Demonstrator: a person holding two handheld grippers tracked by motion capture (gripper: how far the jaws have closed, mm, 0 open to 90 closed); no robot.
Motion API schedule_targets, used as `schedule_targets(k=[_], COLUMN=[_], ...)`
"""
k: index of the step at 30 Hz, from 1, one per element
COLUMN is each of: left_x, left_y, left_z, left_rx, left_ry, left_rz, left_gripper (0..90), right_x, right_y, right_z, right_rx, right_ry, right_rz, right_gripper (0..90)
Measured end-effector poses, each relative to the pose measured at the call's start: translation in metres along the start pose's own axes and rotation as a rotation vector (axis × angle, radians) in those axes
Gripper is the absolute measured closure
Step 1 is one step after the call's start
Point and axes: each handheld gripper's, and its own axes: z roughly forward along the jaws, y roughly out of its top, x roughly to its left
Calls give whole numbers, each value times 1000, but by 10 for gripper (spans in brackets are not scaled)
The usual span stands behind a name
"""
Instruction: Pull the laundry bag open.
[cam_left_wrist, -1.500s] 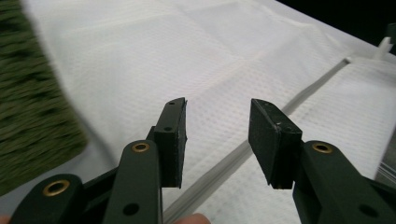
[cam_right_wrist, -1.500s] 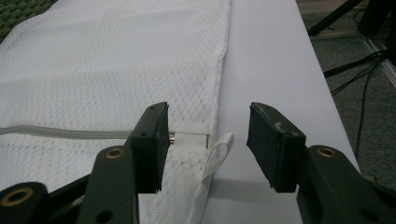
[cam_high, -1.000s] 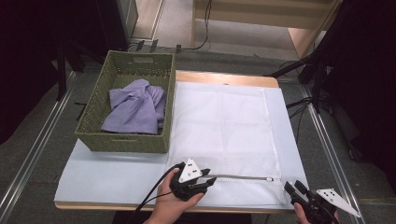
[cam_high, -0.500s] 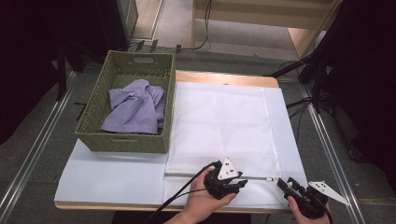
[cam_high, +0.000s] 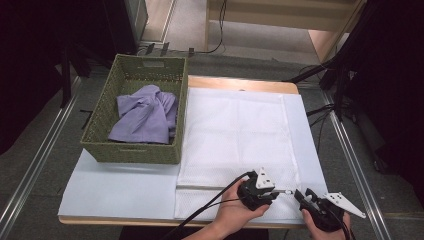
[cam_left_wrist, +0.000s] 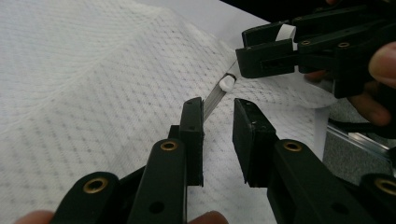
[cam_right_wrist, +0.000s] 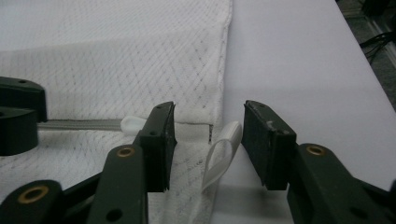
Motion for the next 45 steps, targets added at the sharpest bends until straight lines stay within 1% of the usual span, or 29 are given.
schedule_targets(k=[2, 4, 5, 7, 8, 10, 11, 12, 15, 16, 18, 19, 21, 23, 24, 26, 28, 31, 34, 36, 37, 41, 42, 45], left_x=[1, 1, 1, 0, 0, -1, -1, 0, 1, 0, 0, 0, 0, 1, 1, 1, 0, -1, -1, -2, -3, -3, -3, -1], left_y=[0, 1, 1, 1, 1, 1, 2, 3, 4, 4, 5, 5, 6, 7, 7, 7, 7, 7, 7, 8, 8, 10, 11, 13], left_z=[6, 11, 12, 15, 16, 18, 18, 18, 21, 21, 21, 21, 22, 21, 21, 21, 21, 20, 19, 18, 18, 15, 15, 12], left_rx=[12, 16, 21, 27, 33, 32, 42, 45, 52, 50, 66, 61, 61, 65, 58, 64, 60, 67, 59, 57, 46, 35, 20, 10], left_ry=[7, -4, -4, -9, -11, -11, -8, -11, -16, -17, -21, -24, -29, -32, -33, -30, -29, -28, -42, -52, -64, -93, -100, -109], left_rz=[-4, -21, -13, -16, -11, -17, -14, -10, -17, -22, -17, -22, -19, -29, -33, -28, -16, -13, -25, -18, -32, -54, -67, -80], left_gripper=[747, 751, 752, 752, 752, 752, 751, 750, 743, 741, 731, 723, 710, 692, 681, 648, 619, 609, 623, 636, 643, 660, 666, 687], right_x=[4, 8, 10, 13, 14, 13, 12, 11, 10, 10, 10, 10, 12, 14, 15, 17, 19, 20, 21, 22, 22, 22, 22, 22], right_y=[-1, -1, -1, -1, -1, 0, 1, 1, 2, 3, 4, 5, 6, 7, 7, 8, 8, 9, 8, 8, 8, 8, 8, 7], right_z=[0, 1, 1, 1, 1, 1, 1, 1, -2, -3, -7, -9, -13, -16, -17, -19, -20, -20, -20, -20, -20, -19, -20, -20], right_rx=[3, 9, 12, 16, 17, 24, 26, 25, 4, -13, -44, -65, -100, -129, -144, -166, -179, -187, -198, -199, -200, -196, -194, -194], right_ry=[-21, -43, -46, -63, -63, -42, -32, -17, 17, 26, 42, 53, 68, 81, 89, 111, 119, 130, 136, 139, 141, 139, 139, 138], right_rz=[-20, -34, -40, -62, -68, -42, -36, -24, -12, -15, -2, -1, -10, -23, -25, -37, -48, -56, -62, -66, -69, -77, -74, -82], right_gripper=[588, 641, 664, 703, 746, 807, 838, 849, 863, 864, 865, 866, 867, 868, 868, 869, 869, 869, 869, 869, 869, 869, 869, 869])
